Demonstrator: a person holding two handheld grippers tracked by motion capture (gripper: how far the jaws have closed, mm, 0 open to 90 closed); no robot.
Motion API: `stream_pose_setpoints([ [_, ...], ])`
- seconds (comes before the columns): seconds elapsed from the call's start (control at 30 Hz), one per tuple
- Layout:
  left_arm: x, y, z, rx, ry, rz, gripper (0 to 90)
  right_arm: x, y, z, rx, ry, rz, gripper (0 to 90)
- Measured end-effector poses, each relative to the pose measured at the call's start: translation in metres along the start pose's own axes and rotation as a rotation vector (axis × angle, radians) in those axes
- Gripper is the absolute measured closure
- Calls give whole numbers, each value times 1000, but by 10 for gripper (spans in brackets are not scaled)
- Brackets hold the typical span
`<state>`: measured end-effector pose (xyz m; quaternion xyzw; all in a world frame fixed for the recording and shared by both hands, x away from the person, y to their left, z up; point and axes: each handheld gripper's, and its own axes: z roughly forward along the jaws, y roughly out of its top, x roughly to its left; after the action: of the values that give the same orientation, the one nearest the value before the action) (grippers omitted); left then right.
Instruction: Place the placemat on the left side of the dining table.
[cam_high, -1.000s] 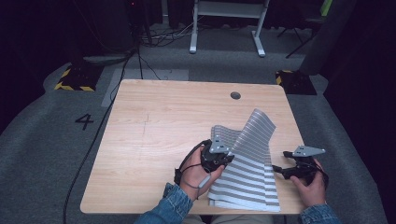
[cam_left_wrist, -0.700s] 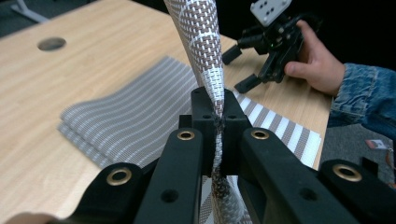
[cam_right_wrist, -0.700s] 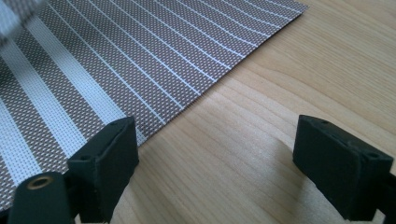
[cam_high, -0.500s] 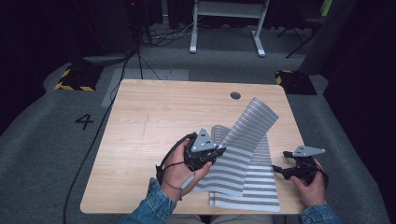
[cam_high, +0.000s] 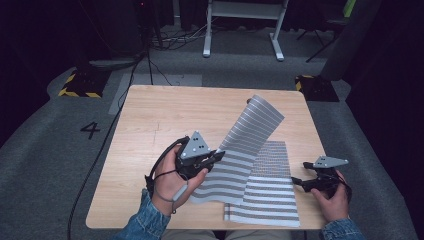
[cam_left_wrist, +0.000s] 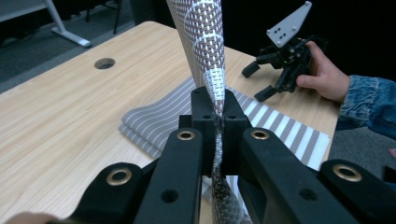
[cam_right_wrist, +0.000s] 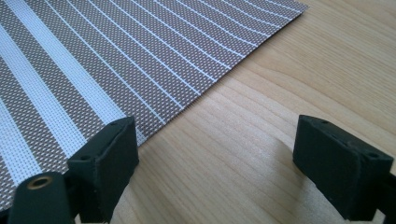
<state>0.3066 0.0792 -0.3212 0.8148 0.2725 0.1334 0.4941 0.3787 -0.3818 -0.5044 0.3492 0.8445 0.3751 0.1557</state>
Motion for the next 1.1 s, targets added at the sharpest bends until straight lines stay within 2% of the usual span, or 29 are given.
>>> stream_pose_setpoints([
  [0.03, 2, 0, -3, 1, 9, 7, 884, 0, 0, 0, 0, 0, 0, 143],
  [0.1, 5, -2, -11, -20, 0, -3, 885, 0, 0, 0, 0, 0, 0, 143],
  [0.23, 10, -4, -19, -31, 10, -11, 884, 0, 0, 0, -2, 0, -4, 143],
  [0.5, 20, -12, -43, -32, 56, -19, 885, 0, 0, 0, -2, 0, -4, 143],
  [0.83, 39, -19, -58, -40, 65, -51, 884, 0, 0, 0, -2, 0, -4, 143],
  [0.97, 50, -26, -60, -38, 65, -86, 885, 0, 0, 0, -1, 1, -1, 143],
  [1.1, 71, -36, -61, -28, 87, -137, 884, 0, 0, 0, -1, 1, -1, 143],
])
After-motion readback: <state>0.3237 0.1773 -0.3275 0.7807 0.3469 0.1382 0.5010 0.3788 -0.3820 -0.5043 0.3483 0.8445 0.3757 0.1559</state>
